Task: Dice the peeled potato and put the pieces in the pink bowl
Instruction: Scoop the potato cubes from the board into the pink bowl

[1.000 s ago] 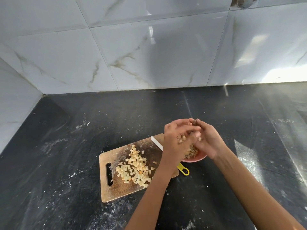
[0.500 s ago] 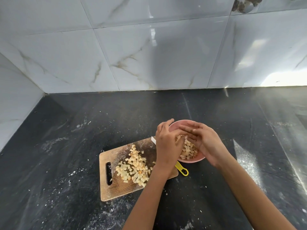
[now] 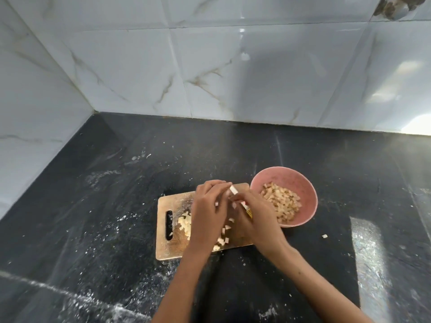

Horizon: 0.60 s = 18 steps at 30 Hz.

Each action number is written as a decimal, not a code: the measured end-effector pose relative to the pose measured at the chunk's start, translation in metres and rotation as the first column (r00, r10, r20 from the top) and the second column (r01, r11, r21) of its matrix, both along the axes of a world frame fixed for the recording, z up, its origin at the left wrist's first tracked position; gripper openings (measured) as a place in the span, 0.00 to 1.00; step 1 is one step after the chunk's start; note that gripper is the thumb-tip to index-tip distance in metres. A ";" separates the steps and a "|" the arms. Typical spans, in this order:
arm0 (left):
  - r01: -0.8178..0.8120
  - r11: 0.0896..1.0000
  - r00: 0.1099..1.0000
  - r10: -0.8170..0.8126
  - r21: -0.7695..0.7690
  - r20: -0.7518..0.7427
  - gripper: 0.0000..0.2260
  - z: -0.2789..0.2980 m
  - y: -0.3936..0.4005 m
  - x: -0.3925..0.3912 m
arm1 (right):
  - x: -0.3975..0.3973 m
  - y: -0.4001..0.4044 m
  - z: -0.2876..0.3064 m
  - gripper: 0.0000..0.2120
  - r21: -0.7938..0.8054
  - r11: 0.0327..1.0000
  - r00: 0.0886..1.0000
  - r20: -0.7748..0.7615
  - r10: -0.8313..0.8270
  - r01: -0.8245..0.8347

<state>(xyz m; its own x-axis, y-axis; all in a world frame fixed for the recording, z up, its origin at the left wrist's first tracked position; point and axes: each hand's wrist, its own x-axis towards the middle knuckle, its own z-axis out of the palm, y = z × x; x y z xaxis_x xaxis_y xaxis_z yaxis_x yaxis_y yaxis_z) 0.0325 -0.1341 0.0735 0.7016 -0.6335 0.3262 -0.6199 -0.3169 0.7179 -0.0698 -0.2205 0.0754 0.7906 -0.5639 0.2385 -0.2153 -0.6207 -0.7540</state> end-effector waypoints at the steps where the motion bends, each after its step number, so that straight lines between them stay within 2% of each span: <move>1: -0.039 0.999 0.999 0.039 0.003 -0.015 0.09 -0.003 0.013 0.006 | 0.003 0.009 -0.009 0.07 0.016 0.999 0.999 -0.027 0.046 -0.046; 3: -0.117 0.993 0.991 0.116 -0.014 -0.072 0.08 -0.012 0.039 0.016 | 0.009 0.023 -0.027 0.16 -0.052 0.991 0.988 -0.101 0.120 -0.126; 5: -0.191 0.979 0.973 0.180 -0.069 -0.141 0.10 -0.022 0.061 0.023 | 0.012 0.032 -0.046 0.29 -0.147 0.973 0.969 -0.201 0.147 -0.178; 8: -0.254 0.962 0.935 0.218 -0.098 -0.281 0.15 -0.040 0.081 0.026 | 0.012 0.038 -0.066 0.49 -0.144 0.966 0.917 -0.370 0.148 -0.214; 10: -0.233 0.967 0.918 0.182 -0.107 -0.352 0.23 -0.051 0.087 0.022 | 0.016 0.040 -0.078 0.52 -0.205 0.954 0.900 -0.419 0.117 -0.220; 13: -0.180 0.976 0.890 0.110 -0.121 -0.442 0.28 -0.062 0.087 0.014 | 0.025 0.040 -0.085 0.49 -0.265 0.938 0.894 -0.438 0.089 -0.224; 15: -0.174 0.977 0.860 0.089 -0.125 -0.503 0.30 -0.067 0.085 0.009 | 0.031 0.040 -0.085 0.49 -0.285 0.925 0.897 -0.427 0.113 -0.252; 18: -0.140 0.987 0.862 0.081 -0.081 -0.500 0.36 -0.074 0.080 0.006 | 0.043 0.037 -0.084 0.47 -0.288 0.902 0.896 -0.402 0.191 -0.322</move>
